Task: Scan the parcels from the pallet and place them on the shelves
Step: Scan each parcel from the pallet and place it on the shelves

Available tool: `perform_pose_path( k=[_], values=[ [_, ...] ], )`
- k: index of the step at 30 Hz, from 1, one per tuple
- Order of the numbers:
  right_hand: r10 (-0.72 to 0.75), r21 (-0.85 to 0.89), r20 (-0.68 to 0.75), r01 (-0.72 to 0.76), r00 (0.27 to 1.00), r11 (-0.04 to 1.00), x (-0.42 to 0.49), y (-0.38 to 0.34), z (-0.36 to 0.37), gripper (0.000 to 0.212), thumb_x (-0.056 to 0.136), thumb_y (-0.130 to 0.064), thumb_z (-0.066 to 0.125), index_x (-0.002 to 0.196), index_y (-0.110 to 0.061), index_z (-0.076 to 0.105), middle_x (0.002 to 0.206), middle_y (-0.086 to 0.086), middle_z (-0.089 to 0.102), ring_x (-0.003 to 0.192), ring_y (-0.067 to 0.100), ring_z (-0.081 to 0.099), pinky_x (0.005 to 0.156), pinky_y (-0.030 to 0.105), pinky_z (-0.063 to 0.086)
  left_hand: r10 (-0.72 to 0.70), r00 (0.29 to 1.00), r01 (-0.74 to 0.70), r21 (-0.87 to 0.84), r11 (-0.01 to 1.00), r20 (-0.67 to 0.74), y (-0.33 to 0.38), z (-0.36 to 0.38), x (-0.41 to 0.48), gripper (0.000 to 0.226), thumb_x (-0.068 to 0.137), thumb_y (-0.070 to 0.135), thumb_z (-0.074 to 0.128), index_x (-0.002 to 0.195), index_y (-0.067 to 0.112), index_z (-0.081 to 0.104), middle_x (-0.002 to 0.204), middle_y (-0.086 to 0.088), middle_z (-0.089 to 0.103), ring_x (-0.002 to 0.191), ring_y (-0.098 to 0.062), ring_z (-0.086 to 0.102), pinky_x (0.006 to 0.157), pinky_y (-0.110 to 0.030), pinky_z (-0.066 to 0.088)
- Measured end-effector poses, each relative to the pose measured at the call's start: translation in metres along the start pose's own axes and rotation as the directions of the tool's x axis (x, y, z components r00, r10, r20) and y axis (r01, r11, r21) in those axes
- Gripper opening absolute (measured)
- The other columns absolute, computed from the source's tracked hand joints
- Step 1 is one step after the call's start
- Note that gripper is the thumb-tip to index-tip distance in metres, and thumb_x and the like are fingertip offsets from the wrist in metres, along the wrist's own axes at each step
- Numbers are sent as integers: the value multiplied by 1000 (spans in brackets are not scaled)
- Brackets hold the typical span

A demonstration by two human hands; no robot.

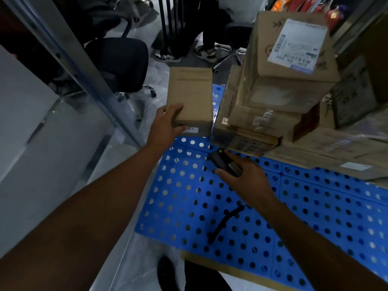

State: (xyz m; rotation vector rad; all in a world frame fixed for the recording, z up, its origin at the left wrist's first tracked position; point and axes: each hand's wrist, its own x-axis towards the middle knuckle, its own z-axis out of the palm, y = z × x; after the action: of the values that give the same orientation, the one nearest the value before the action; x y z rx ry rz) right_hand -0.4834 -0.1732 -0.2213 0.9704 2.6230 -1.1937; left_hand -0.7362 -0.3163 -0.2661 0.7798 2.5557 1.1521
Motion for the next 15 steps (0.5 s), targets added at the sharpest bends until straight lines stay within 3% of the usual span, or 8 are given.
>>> perform_pose_path(
  k=[8, 12, 15],
  values=[
    [-13, -39, -26, 12, 1000, 999, -33, 2, 2, 75, 83, -65, 65, 150, -38, 42, 137, 3, 56, 115, 21, 59, 91, 39, 56, -17, 1000, 17, -5, 1000, -5, -21, -22, -105, 64, 85, 25, 82, 142, 22, 52, 145, -17, 41, 128, -31, 49, 104, -35, 44],
    [-50, -13, -36, 49, 998, 999, -72, 9, 19, 69, 88, -55, 69, 149, -32, 47, 138, -4, 61, 110, 17, 64, 77, 17, 47, -41, 999, 41, -16, 999, 2, -29, -34, -188, 65, 83, 25, 84, 141, 22, 55, 142, -17, 43, 124, -29, 53, 98, -30, 42],
    [-42, -28, -43, 41, 998, 999, -108, 12, 33, 68, 90, -50, 69, 150, -29, 46, 137, -3, 61, 97, 16, 65, 67, 13, 45, -24, 999, 25, -28, 999, 42, -26, -33, -251, 67, 81, 26, 86, 141, 24, 55, 142, -16, 41, 122, -28, 54, 98, -24, 41]
  ],
)
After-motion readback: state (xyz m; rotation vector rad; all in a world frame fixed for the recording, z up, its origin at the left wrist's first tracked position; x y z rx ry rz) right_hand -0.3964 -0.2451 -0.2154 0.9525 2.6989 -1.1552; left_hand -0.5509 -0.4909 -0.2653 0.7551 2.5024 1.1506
